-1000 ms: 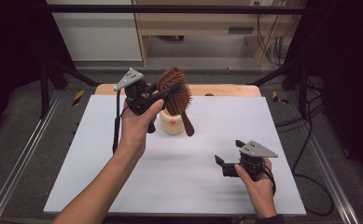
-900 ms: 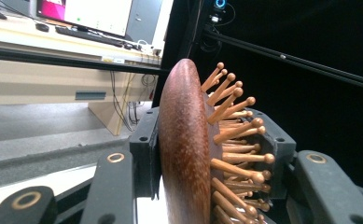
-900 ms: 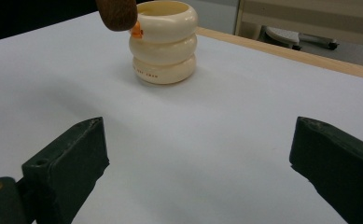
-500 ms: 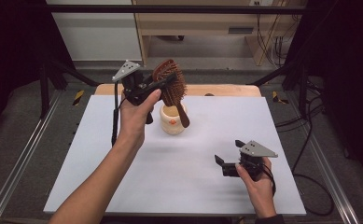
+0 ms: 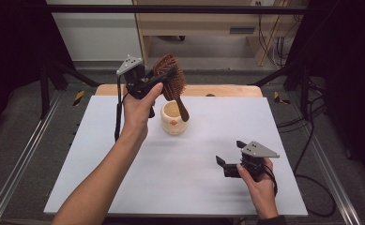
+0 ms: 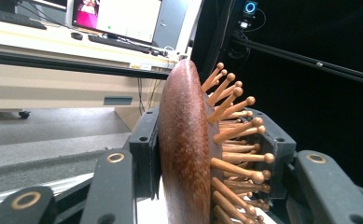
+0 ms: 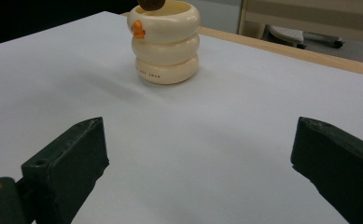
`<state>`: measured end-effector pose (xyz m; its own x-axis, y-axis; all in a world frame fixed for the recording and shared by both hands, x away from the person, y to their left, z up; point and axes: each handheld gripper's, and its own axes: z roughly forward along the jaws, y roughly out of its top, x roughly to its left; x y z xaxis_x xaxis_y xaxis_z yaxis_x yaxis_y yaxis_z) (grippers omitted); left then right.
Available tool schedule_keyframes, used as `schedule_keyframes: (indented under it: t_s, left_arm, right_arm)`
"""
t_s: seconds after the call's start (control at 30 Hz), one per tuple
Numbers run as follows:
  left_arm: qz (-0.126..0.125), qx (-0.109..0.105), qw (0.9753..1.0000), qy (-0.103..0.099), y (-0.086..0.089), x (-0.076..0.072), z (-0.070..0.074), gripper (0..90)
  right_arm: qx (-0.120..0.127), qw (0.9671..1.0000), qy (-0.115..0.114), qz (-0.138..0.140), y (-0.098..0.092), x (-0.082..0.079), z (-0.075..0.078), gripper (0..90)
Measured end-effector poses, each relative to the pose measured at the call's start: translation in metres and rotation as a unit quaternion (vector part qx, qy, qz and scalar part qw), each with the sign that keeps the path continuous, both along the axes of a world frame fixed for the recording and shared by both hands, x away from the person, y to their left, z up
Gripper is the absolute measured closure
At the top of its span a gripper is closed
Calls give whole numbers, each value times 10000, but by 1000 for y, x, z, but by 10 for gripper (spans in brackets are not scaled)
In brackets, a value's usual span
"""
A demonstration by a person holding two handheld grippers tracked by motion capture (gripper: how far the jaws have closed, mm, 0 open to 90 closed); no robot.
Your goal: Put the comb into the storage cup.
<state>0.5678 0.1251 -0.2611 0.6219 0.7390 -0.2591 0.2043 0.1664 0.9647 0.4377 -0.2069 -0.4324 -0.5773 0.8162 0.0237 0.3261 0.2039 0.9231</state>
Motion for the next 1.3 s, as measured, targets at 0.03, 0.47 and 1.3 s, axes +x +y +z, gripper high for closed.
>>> schedule_keyframes:
  t_s: [0.03, 0.47, 1.3]
  left_arm:
    - [63, 16, 10000, -19, 0, 2, 0, 509]
    - [277, -150, 9995, -87, -1, 21, 0, 510]
    - [556, -272, 9980, -147, 5, 34, -6, 508]
  right_arm:
    - [-2, 10000, 2, -5, 0, 0, 0, 43]
    - [37, 10000, 35, 68, 2, 1, -2, 41]
    - [45, 9999, 96, 32, 2, 2, -4, 37]
